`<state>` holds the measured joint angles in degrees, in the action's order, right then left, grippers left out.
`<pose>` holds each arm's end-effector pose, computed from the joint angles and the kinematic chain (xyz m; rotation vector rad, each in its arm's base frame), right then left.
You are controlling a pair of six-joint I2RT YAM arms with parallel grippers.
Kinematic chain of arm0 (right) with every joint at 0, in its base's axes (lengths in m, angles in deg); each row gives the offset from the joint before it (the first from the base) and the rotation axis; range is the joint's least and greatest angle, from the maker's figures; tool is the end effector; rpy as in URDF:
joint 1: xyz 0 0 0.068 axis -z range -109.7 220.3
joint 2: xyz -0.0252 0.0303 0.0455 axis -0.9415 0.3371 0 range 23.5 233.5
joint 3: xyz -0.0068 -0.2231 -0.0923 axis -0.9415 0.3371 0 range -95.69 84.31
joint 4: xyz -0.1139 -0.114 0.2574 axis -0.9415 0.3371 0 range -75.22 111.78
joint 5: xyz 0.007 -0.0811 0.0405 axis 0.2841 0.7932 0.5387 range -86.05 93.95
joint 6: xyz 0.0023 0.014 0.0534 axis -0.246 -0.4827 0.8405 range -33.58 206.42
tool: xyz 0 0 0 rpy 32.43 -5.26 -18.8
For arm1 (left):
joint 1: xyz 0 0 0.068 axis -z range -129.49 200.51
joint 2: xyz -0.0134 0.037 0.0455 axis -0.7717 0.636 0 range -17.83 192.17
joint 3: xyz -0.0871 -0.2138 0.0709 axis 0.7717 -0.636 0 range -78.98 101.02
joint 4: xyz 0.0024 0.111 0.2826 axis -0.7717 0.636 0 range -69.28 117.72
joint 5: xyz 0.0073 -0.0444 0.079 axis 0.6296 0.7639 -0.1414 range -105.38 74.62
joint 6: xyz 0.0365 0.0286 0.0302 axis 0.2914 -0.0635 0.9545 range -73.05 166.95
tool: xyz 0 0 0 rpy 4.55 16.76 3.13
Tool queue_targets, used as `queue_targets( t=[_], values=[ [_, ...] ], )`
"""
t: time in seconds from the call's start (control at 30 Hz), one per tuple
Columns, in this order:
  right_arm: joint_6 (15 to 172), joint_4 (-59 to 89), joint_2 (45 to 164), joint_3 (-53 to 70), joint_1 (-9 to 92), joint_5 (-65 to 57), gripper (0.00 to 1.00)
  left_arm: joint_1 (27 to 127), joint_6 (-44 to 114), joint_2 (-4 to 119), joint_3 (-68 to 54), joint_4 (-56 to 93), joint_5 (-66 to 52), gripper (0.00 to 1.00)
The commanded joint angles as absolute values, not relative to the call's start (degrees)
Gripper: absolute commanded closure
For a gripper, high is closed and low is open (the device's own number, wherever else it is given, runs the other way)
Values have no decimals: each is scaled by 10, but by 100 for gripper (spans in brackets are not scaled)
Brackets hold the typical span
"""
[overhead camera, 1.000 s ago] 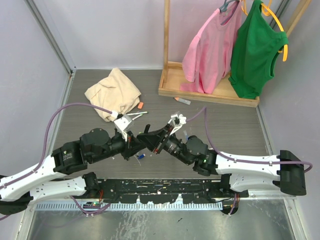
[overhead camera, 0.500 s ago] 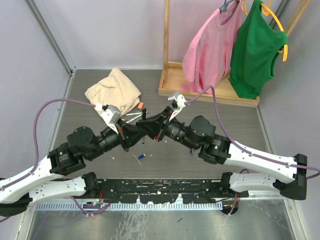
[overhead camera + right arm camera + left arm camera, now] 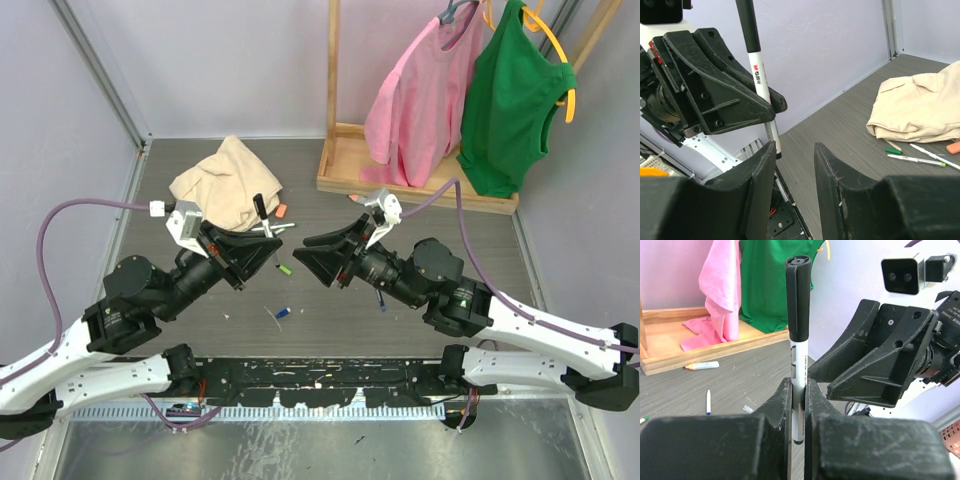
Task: Insert the pens into the pen caps
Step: Press the pen cap onto the pen, then place the pen at the center of the board.
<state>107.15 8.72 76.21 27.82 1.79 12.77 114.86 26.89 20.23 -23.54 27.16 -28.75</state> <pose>0.1059 0.2531 0.3957 -0.4822 1.4289 1.1713 0.0965 -0.1809 0.4209 0.3572 1.4257 -1.0584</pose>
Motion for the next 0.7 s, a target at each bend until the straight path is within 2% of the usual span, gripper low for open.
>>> queue_targets(
  t=[0.0,0.27,0.67],
  values=[
    [1053,69,743,277,17,140,57,1145,272,202,-211,224,-287,100],
    [1029,4,727,284,17,98,54,1145,271,228,-204,241,-228,100],
    [1015,8,734,273,16,95,51,1145,267,260,-196,232,-164,100]
  ],
)
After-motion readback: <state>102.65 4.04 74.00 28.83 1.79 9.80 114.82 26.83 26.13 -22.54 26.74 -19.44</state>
